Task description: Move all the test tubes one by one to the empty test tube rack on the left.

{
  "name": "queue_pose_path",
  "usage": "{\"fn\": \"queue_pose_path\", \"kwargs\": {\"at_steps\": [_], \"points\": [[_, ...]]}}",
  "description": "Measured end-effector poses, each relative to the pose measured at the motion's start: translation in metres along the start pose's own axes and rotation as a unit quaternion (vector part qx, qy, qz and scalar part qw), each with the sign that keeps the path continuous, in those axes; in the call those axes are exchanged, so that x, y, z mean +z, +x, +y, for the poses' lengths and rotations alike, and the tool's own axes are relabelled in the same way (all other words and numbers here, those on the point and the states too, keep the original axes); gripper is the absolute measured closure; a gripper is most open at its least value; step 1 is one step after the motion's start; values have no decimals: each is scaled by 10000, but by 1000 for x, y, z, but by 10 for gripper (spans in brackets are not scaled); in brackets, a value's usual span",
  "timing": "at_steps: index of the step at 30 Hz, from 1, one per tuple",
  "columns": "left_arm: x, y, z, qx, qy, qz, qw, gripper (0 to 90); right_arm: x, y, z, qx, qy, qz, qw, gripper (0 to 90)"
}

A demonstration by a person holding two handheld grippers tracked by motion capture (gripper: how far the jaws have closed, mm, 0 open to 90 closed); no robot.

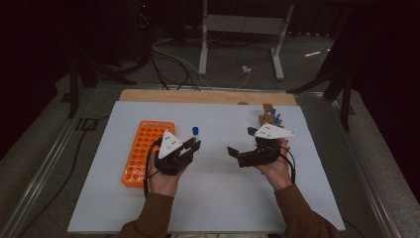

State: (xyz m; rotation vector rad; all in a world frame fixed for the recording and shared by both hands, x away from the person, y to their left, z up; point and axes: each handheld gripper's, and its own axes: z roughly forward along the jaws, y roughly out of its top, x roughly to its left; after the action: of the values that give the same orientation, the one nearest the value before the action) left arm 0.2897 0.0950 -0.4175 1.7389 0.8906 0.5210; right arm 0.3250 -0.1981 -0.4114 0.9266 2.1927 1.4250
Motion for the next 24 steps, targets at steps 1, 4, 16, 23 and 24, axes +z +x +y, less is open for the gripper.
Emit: {"fn": "queue_pose_path", "kwargs": {"at_steps": [1, 4, 16, 23, 24], "points": [[-3, 2, 1, -27, -26, 17, 10000, 784, -1, -2, -1, 12, -6, -8, 10000, 0], [-10, 8, 3, -26, -85, 78, 9999, 785, -6, -6, -4, 30, -7, -60, 10000, 0], [-42, 35, 9, -71, -358, 383, 9986, 784, -22, -21, -18, 171, -41, -247, 9995, 0], [-58, 51, 5, -123, -363, 590, 9975, 784, -32, -30, -25, 252, -89, -366, 9990, 0], [-60, 53, 4, -143, -363, 614, 9974, 784, -33, -31, -26, 262, -95, -378, 9989, 0]]}}
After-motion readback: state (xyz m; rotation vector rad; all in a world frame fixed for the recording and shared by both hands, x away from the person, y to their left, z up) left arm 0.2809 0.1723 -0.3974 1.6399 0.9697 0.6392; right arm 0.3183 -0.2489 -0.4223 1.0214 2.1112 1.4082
